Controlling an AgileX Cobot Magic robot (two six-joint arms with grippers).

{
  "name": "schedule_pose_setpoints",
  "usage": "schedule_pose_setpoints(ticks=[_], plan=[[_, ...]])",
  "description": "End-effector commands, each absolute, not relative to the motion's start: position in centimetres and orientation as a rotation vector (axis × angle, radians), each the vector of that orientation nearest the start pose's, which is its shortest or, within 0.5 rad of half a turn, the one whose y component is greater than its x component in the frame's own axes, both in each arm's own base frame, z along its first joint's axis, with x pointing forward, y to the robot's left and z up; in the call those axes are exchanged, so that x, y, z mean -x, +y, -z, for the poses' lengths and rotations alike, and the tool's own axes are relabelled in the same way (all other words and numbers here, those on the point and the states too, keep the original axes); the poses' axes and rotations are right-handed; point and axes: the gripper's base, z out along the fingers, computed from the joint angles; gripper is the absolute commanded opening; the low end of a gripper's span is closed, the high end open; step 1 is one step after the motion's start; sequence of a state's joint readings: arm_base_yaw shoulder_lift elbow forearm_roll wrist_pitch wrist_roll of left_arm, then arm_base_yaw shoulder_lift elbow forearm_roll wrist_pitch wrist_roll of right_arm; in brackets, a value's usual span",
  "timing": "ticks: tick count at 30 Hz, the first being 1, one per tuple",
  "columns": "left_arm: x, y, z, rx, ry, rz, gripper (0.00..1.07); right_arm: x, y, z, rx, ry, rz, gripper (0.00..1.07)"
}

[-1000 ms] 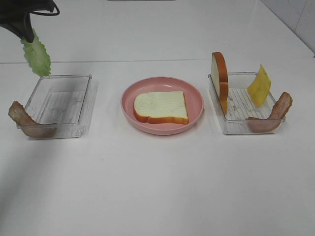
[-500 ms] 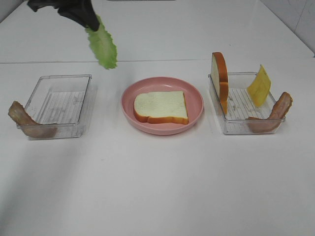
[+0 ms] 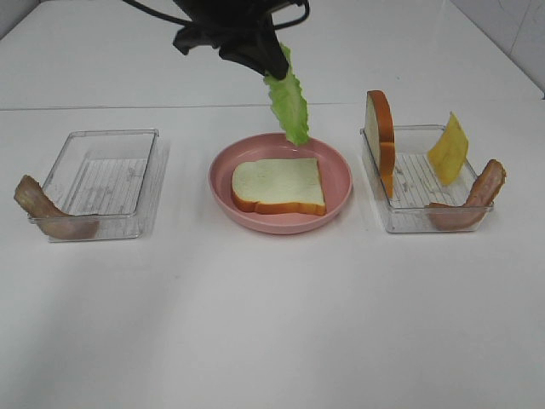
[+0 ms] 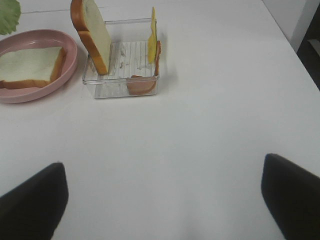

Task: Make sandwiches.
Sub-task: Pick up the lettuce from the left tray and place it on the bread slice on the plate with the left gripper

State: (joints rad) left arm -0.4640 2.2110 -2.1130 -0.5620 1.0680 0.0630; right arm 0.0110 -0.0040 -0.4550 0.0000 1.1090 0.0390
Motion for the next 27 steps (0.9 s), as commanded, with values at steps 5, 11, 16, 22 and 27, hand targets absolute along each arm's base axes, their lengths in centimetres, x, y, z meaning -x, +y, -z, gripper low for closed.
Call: schedule_pose_setpoints(ticks=[5, 11, 16, 22, 27], plan=[[-42.0, -29.0, -23.8, -0.522, 2.65, 0.948, 0.0, 0.6, -0.1, -26.1, -0.031, 2.095, -0.013, 0.98], [-42.4, -29.8, -21.0, -0.529, 2.684, 0.94, 0.0, 0.6, -0.1, -26.1, -0.031, 2.095, -0.013, 0.98], [-42.8, -29.9, -20.0, -0.582, 2.656, 0.915, 0.0, 0.6, -0.1, -26.1, -0.031, 2.095, -0.013, 0.98], [-43.2, -30.0, -18.6, -0.622, 2.632, 0.886, 0.0, 0.6, -0.1, -26.1, -0.031, 2.095, -0.013, 0.98], [-43.7, -29.8, -18.1, -0.669, 2.601, 0.806, 0.0, 0.6, -0.1, -26.1, -0.031, 2.095, -0.013, 0.98]])
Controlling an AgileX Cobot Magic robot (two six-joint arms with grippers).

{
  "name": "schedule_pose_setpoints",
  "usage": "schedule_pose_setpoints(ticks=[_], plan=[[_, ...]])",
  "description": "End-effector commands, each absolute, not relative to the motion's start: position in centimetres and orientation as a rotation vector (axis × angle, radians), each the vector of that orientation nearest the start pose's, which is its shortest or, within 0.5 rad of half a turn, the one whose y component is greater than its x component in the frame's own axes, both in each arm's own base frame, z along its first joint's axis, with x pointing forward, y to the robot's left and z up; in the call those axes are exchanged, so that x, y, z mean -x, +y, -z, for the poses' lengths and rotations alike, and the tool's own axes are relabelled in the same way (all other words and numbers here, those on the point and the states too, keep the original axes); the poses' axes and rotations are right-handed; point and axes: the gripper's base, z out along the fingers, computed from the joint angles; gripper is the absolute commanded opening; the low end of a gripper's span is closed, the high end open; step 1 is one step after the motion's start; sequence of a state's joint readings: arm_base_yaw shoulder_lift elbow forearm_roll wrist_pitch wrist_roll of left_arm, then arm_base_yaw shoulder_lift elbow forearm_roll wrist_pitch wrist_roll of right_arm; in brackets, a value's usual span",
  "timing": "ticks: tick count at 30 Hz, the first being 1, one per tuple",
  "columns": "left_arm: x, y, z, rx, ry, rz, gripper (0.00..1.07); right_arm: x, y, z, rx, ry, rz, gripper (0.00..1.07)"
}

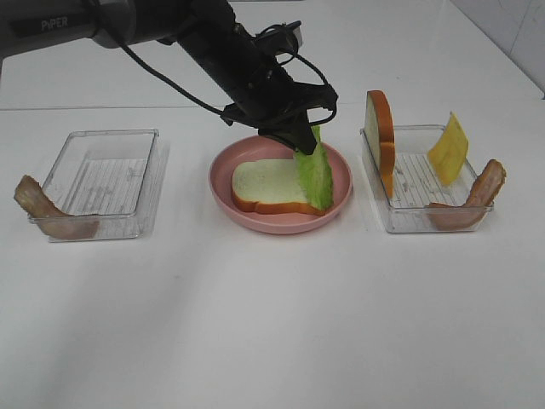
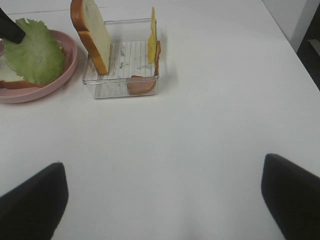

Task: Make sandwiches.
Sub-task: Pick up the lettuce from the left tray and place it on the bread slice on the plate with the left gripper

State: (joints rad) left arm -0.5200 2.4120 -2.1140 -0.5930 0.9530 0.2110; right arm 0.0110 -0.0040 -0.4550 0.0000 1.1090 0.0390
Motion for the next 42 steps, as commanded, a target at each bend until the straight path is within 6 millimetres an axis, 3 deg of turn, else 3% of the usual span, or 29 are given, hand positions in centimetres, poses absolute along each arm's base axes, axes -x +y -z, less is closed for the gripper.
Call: schedule_pose_setpoints(ticks=[1, 15, 28, 31, 32, 33, 34, 35, 38, 39, 40, 42], plan=[[-43.7, -29.8, -18.1, -0.669, 2.601, 0.806, 0.0, 0.6, -0.1, -26.1, -0.031, 2.095, -0.013, 0.98], [-44.2, -28.6, -17.4, -0.746, 2.617, 0.583, 0.0, 0.6, -0.1, -26.1, -0.031, 2.095, -0.013, 0.98], [-44.2, -28.4, -17.4, -0.728, 2.629, 0.556, 0.0, 0.6, -0.1, -26.1, -0.031, 2.095, -0.013, 0.98], [-44.3, -28.3, -17.3, -0.738, 2.628, 0.536, 0.11, 0.6, -0.1, -26.1, -0.031, 2.095, -0.013, 0.98], [-44.3, -28.3, -17.3, -0.74, 2.628, 0.532, 0.24, 0.6, -0.1, -26.1, -0.031, 2.095, -0.013, 0.98], [-44.3, -28.3, -17.3, -0.74, 2.628, 0.532, 0.24, 0.6, -0.1, -26.1, -0.031, 2.095, -0.013, 0.98], [-44.3, -28.3, -17.3, -0.738, 2.625, 0.532, 0.33, 0.6, -0.1, -26.1, -0.031, 2.095, -0.013, 0.98], [-44.3, -28.3, -17.3, -0.734, 2.625, 0.529, 0.56, 0.6, -0.1, -26.1, -0.031, 2.095, -0.013, 0.98], [-44.4, -28.2, -17.4, -0.714, 2.632, 0.519, 0.65, 0.6, -0.1, -26.1, -0.031, 2.095, -0.013, 0.98], [-44.4, -28.1, -17.5, -0.721, 2.63, 0.503, 0.87, 0.6, -0.1, -26.1, -0.031, 2.095, -0.013, 0.98], [-44.4, -27.9, -17.8, -0.739, 2.625, 0.471, 1.02, 0.6, -0.1, -26.1, -0.031, 2.095, -0.013, 0.98], [-44.3, -27.8, -18.2, -0.742, 2.619, 0.462, 1.02, 0.6, -0.1, -26.1, -0.031, 2.095, -0.013, 0.98]])
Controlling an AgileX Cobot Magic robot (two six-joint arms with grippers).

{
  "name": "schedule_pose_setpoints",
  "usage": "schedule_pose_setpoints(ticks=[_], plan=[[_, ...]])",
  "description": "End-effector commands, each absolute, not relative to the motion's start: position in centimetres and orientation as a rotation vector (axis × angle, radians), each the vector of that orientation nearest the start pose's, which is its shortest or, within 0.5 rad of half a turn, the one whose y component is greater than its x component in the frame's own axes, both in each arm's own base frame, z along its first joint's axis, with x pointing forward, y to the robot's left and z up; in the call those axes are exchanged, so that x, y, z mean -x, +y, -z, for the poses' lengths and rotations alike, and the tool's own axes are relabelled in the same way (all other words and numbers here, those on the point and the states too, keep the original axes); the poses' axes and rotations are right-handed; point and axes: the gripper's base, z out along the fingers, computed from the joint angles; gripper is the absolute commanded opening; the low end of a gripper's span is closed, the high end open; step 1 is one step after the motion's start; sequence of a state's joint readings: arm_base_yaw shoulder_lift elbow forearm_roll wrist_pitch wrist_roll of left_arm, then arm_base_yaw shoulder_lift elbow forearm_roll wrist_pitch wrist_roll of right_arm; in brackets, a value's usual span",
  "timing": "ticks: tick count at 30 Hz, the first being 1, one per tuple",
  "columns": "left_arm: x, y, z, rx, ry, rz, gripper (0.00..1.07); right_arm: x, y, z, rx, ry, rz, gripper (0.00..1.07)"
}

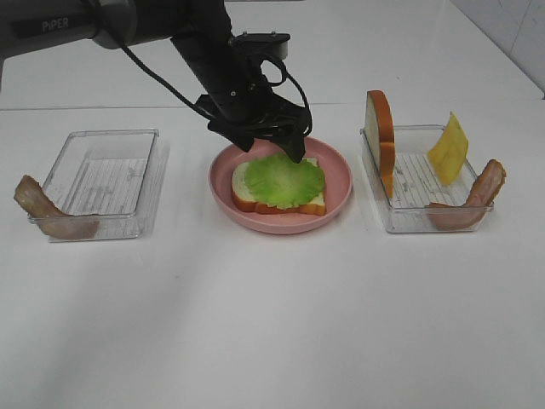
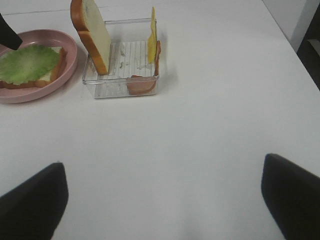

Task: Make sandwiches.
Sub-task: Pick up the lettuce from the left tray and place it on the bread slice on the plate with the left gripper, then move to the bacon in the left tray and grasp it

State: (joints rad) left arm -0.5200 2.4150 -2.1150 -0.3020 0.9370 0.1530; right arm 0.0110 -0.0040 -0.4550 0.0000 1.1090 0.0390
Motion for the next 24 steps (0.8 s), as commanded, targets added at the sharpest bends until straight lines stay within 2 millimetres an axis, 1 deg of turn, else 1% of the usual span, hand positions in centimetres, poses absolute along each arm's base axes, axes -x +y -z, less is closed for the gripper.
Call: schedule_pose_setpoints(ticks=[1, 2, 3, 5, 6, 7, 8, 10, 11, 12, 13, 14, 15, 16, 17, 18, 19, 20, 21, 23, 24], plan=[[-44.3, -27.7, -18.9, -0.744, 2.607, 0.452, 1.02, 0.6, -0.1, -26.1, -0.031, 2.095, -0.013, 0.98], [-44.3, -27.7, -18.9, -0.744, 2.607, 0.452, 1.02, 0.6, -0.1, -26.1, -0.031, 2.095, -0.013, 0.98], [-44.2, -27.5, -19.7, -0.692, 2.614, 0.451, 1.02, 0.6, -0.1, -26.1, -0.031, 2.095, -0.013, 0.98], [-44.2, -27.4, -20.0, -0.671, 2.623, 0.443, 1.02, 0.6, -0.1, -26.1, -0.031, 2.095, -0.013, 0.98], [-44.1, -27.1, -20.6, -0.64, 2.634, 0.409, 1.02, 0.6, -0.1, -26.1, -0.031, 2.095, -0.013, 0.98], [-44.1, -27.1, -20.6, -0.64, 2.634, 0.409, 1.02, 0.6, -0.1, -26.1, -0.031, 2.095, -0.013, 0.98], [-43.9, -26.7, -21.2, -0.628, 2.652, 0.368, 1.02, 0.6, -0.1, -26.1, -0.031, 2.095, -0.013, 0.98], [-43.8, -26.5, -21.3, -0.616, 2.673, 0.345, 1.02, 0.6, -0.1, -26.1, -0.031, 2.095, -0.013, 0.98], [-43.4, -26.0, -22.0, -0.601, 2.708, 0.302, 1.02, 0.6, -0.1, -26.1, -0.031, 2.095, -0.013, 0.98], [-43.4, -26.0, -22.0, -0.601, 2.708, 0.302, 1.02, 0.6, -0.1, -26.1, -0.031, 2.095, -0.013, 0.98], [-42.8, -25.3, -22.5, -0.585, 2.774, 0.235, 1.02, 0.6, -0.1, -26.1, -0.031, 2.095, -0.013, 0.98], [-42.8, -25.3, -22.5, -0.585, 2.774, 0.235, 1.02, 0.6, -0.1, -26.1, -0.031, 2.095, -0.013, 0.98], [-42.5, -24.8, -23.0, -0.578, 2.805, 0.185, 1.02, 0.6, -0.1, -26.1, -0.031, 2.095, -0.013, 0.98], [-42.0, -23.9, -23.7, -0.566, 2.866, 0.071, 1.02, 0.6, -0.1, -26.1, -0.031, 2.095, -0.013, 0.98], [-42.0, -23.9, -23.7, -0.566, 2.866, 0.071, 1.02, 0.6, -0.1, -26.1, -0.031, 2.095, -0.013, 0.98], [-41.9, -23.6, -24.2, -0.552, 2.866, 0.04, 1.02, 0.6, -0.1, -26.1, -0.031, 2.095, -0.013, 0.98], [-41.7, -23.3, -25.2, -0.521, 2.846, 0.027, 1.02, 0.6, -0.1, -26.1, -0.031, 2.095, -0.015, 0.98], [-41.7, -23.3, -25.2, -0.521, 2.846, 0.027, 1.02, 0.6, -0.1, -26.1, -0.031, 2.095, -0.015, 0.98], [-41.3, -23.2, -26.4, -0.499, 2.83, 0.053, 1.02, 0.6, -0.1, -26.1, -0.031, 2.095, -0.015, 0.98], [-41.1, -23.2, -26.7, -0.487, 2.828, 0.067, 1.02, 0.6, -0.1, -26.1, -0.031, 2.095, -0.015, 0.98], [-40.7, -22.4, -27.4, -0.47, 2.833, 0.065, 1.02, 0.6, -0.1, -26.1, -0.031, 2.095, -0.015, 0.98]])
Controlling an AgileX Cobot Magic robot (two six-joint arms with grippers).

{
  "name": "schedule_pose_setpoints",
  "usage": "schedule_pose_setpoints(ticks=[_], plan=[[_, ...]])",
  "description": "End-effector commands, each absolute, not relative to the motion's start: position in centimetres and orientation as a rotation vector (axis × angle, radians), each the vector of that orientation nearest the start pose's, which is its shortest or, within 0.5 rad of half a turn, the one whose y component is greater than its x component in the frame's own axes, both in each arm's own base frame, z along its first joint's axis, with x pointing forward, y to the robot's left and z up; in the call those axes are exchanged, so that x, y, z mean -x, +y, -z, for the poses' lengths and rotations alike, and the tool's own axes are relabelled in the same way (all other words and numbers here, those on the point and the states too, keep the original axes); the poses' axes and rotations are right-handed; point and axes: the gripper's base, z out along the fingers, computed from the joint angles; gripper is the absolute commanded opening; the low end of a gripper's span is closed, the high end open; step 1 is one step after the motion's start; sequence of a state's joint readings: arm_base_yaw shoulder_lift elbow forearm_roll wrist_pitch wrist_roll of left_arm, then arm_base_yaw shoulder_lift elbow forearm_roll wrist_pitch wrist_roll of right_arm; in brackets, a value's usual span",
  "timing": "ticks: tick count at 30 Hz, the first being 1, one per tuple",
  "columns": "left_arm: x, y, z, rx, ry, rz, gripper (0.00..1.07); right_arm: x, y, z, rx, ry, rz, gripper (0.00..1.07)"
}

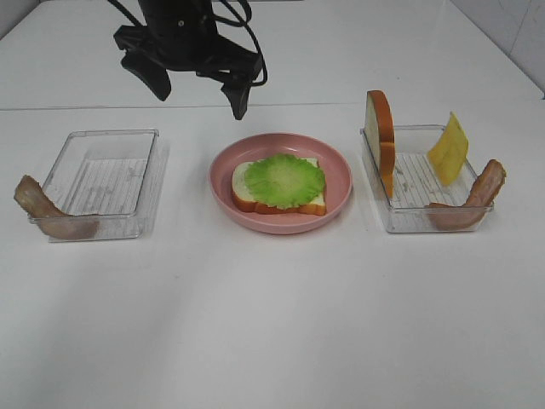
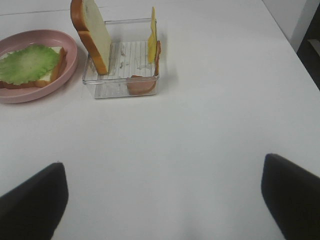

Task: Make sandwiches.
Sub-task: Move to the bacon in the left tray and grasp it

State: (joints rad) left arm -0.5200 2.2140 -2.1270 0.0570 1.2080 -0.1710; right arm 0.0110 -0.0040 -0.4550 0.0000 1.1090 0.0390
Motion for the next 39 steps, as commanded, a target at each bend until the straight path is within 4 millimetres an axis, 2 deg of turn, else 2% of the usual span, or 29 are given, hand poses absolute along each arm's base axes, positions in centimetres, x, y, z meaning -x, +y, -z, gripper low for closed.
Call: schedule_pose_setpoints(ticks=[1, 3, 4, 5, 6, 7, 8, 9, 10, 11, 12, 13, 15, 16, 18, 19, 25, 34, 36, 39], plan=[[-40.7, -22.4, -27.4, -0.47, 2.833, 0.065, 1.02, 0.6, -0.1, -26.1, -0.031, 2.095, -0.015, 0.98], [-40.2, -19.9, -27.8, -0.415, 2.869, 0.046, 1.02, 0.6, -0.1, -26.1, -0.031, 2.095, -0.015, 0.98], [-40.2, -19.9, -27.8, -0.415, 2.869, 0.046, 1.02, 0.6, -0.1, -26.1, -0.031, 2.095, -0.015, 0.98], [-40.1, -17.2, -28.0, -0.326, 2.904, 0.049, 1.02, 0.6, -0.1, -26.1, -0.031, 2.095, -0.015, 0.98], [-40.1, -16.1, -28.1, -0.287, 2.919, 0.058, 1.02, 0.6, -0.1, -26.1, -0.031, 2.095, -0.015, 0.98], [-40.1, -16.1, -28.1, -0.287, 2.919, 0.058, 1.02, 0.6, -0.1, -26.1, -0.031, 2.095, -0.015, 0.98], [-40.0, -13.7, -28.1, -0.207, 2.95, 0.097, 1.02, 0.6, -0.1, -26.1, -0.031, 2.095, -0.015, 0.98], [-40.0, -12.6, -28.0, -0.176, 2.963, 0.114, 1.02, 0.6, -0.1, -26.1, -0.031, 2.095, -0.015, 0.98], [-40.0, -12.6, -28.0, -0.176, 2.963, 0.114, 1.02, 0.6, -0.1, -26.1, -0.031, 2.095, -0.015, 0.98], [-39.8, -10.9, -27.9, -0.155, 2.983, 0.137, 1.02, 0.6, -0.1, -26.1, -0.031, 2.095, -0.015, 0.98], [-39.8, -10.9, -27.9, -0.155, 2.983, 0.137, 1.02, 0.6, -0.1, -26.1, -0.031, 2.095, -0.015, 0.98], [-39.8, -9.2, -27.5, -0.134, 3.002, 0.142, 1.02, 0.6, -0.1, -26.1, -0.031, 2.095, -0.015, 0.98], [-39.8, -8.4, -27.2, -0.115, 3.014, 0.137, 1.02, 0.6, -0.1, -26.1, -0.031, 2.095, -0.015, 0.98], [-39.8, -7.1, -26.5, -0.081, 3.042, 0.126, 1.02, 0.6, -0.1, -26.1, -0.031, 2.095, -0.015, 0.98], [-39.7, -6.5, -26.0, -0.057, 3.06, 0.12, 1.02, 0.6, -0.1, -26.1, -0.031, 2.095, -0.015, 0.98], [-39.4, -5.4, -25.0, -0.024, 3.096, 0.112, 1.02, 0.6, -0.1, -26.1, -0.031, 2.095, -0.015, 0.98], [-39.0, -3.1, -23.2, 0.009, 3.159, 0.055, 1.02, 0.6, -0.1, -26.1, -0.031, 2.095, -0.015, 0.98], [-39.7, -2.9, -21.4, -0.038, 3.188, 0.022, 1.01, 0.6, -0.1, -26.1, -0.031, 2.095, -0.015, 0.98], [-40.3, -3.0, -19.6, -0.036, 3.202, 0.031, 1.01, 0.6, -0.1, -26.1, -0.031, 2.095, -0.015, 0.98], [-40.4, -3.0, -19.2, -0.034, 3.205, 0.034, 1.01, 0.6, -0.1, -26.1, -0.031, 2.095, -0.015, 0.98]])
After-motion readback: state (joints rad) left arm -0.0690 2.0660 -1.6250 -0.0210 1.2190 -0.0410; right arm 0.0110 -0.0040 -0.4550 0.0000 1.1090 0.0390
